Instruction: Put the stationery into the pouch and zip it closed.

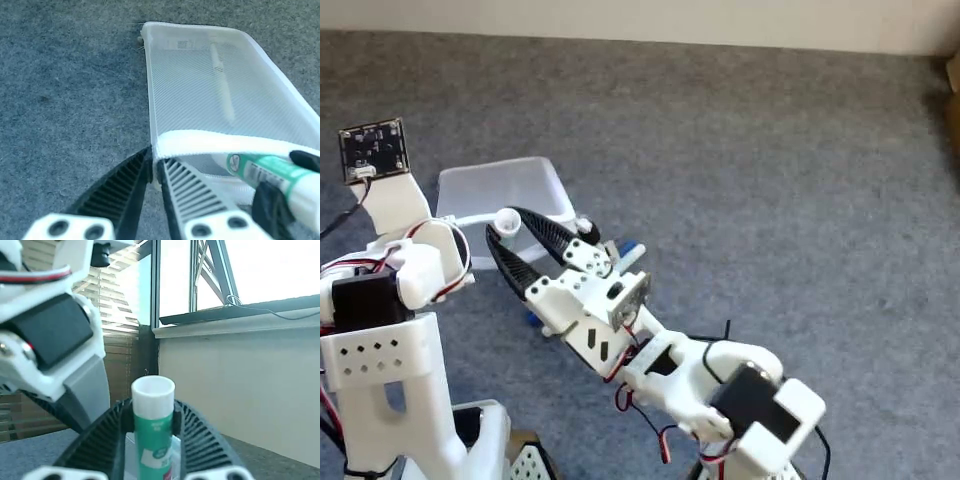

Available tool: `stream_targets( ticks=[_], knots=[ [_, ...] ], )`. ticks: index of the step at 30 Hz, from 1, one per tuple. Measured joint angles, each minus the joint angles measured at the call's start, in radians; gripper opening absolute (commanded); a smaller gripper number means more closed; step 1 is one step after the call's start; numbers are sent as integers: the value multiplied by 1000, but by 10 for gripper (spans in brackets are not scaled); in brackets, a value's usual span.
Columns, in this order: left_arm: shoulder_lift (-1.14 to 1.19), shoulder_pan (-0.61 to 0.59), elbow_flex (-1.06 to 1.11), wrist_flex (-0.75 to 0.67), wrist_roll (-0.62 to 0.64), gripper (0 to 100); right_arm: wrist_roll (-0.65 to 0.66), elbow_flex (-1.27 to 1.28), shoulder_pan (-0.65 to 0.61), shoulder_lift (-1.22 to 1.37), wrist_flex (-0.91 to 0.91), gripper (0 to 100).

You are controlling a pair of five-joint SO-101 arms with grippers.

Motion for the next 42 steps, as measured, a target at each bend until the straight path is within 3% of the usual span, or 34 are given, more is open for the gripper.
stream_targets(
  ticks=[3, 32, 35, 42],
  knots=[
    [0, 0, 0, 0, 0, 7, 0, 0, -11, 11, -12, 163],
    [-2, 0, 21, -3, 0, 7, 0, 0, -55, 0, -8, 163],
    [-2, 0, 21, -3, 0, 7, 0, 20, -55, -80, 58, 163],
    [-2, 0, 21, -3, 0, 7, -38, 38, -57, -315, 411, 163]
  ],
)
